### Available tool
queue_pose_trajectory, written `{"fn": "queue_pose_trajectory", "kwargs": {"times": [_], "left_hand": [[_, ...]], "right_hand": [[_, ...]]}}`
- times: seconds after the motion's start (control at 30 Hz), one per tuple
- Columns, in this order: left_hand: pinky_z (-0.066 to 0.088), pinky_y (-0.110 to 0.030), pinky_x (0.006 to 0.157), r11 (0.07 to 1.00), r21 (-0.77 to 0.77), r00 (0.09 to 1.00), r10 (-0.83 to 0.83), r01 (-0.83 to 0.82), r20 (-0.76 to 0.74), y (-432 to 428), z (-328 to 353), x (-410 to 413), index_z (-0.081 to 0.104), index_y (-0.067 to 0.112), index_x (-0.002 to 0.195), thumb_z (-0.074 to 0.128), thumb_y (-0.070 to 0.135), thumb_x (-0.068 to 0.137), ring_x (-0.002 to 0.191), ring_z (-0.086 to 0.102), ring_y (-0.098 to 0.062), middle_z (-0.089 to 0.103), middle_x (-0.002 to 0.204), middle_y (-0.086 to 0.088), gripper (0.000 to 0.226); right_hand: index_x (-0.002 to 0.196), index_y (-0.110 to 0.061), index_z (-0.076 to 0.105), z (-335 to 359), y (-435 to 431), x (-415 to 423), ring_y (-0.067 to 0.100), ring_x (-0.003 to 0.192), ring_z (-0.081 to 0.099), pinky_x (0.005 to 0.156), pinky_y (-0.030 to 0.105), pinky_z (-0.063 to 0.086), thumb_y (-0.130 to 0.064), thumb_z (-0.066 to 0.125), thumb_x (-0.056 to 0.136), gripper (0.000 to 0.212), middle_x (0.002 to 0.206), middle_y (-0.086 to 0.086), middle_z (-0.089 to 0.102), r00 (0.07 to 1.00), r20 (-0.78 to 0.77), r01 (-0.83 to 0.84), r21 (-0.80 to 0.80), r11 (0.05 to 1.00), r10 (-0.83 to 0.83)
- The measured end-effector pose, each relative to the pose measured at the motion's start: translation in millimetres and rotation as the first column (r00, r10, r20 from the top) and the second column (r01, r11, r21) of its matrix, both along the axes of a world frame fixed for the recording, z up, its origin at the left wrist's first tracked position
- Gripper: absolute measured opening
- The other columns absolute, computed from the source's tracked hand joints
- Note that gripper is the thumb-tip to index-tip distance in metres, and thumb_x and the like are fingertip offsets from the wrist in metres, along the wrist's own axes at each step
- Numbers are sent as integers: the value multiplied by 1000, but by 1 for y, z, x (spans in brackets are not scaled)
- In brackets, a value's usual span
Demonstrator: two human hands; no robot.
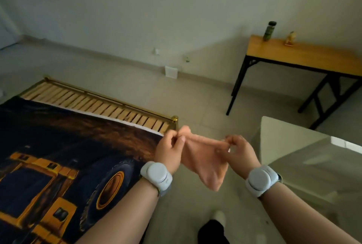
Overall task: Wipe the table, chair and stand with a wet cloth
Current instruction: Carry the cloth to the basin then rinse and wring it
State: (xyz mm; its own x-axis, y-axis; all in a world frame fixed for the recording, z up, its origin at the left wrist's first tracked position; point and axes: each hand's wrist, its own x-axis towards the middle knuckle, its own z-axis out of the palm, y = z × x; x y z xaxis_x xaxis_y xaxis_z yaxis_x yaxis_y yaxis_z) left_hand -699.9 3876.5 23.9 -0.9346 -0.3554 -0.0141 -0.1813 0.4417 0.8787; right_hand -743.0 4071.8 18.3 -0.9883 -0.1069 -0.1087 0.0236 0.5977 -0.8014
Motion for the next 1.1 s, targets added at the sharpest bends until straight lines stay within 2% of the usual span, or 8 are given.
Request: {"fn": "queue_pose_trajectory", "kwargs": {"times": [0.23,0.37,0.47,0.57,0.67,0.77,0.9,1.1], "left_hand": [[42,-18,66,993,110,996,-34,43,-78,30,9,-141,52,15,88,51,26,93,76,57,-14,60,79,5,12],[44,-20,70,989,146,995,6,8,-100,45,20,-221,55,12,91,51,20,94,79,58,-15,63,84,2,10],[42,-9,67,989,122,994,-68,78,-83,48,27,-260,52,17,99,58,38,89,82,57,-8,60,87,13,24],[44,-12,66,973,-26,970,-226,229,93,39,28,-290,50,31,105,71,40,76,81,57,4,59,91,23,37],[46,-33,63,915,-348,976,-160,203,146,19,31,-325,59,13,84,58,21,84,74,60,-22,62,79,1,8],[40,-28,68,954,-295,997,-48,62,52,-9,34,-369,59,9,89,49,13,89,79,56,-20,57,84,2,11],[42,-34,69,995,-83,998,57,-56,14,-43,39,-442,49,12,78,45,11,90,75,54,-27,57,74,-3,12],[45,-34,75,984,-167,997,73,-68,24,-75,37,-544,57,12,95,44,19,92,85,58,-26,64,91,-5,15]], "right_hand": [[95,-29,59,4,25,-122,11,75,59,64,17,42,-14,69,78,25,79,-3,63,1000,-4,4,-78,997,-4],[75,-9,64,12,36,-211,14,66,51,57,22,37,-14,60,83,10,65,-3,57,1000,7,-20,25,999,19],[78,-10,61,31,27,-263,14,70,55,65,28,44,-10,53,86,11,72,2,61,997,82,28,-193,981,-13],[76,-16,54,49,8,-304,18,64,58,57,27,46,-9,50,89,15,70,5,60,989,137,-5,-338,941,55],[82,-13,57,59,-6,-339,29,61,63,55,39,53,-11,55,88,7,68,11,65,989,109,-50,-366,929,97],[90,-17,62,59,-17,-382,21,73,67,67,32,56,-16,65,85,6,81,6,69,961,82,-228,-309,923,264],[90,-18,65,51,-41,-450,6,72,57,70,21,46,-17,65,83,7,80,-6,64,852,55,-523,106,846,520],[88,-16,65,50,-75,-549,16,81,60,72,28,45,-21,59,87,7,84,-3,63,900,-40,-413,239,879,434]]}}
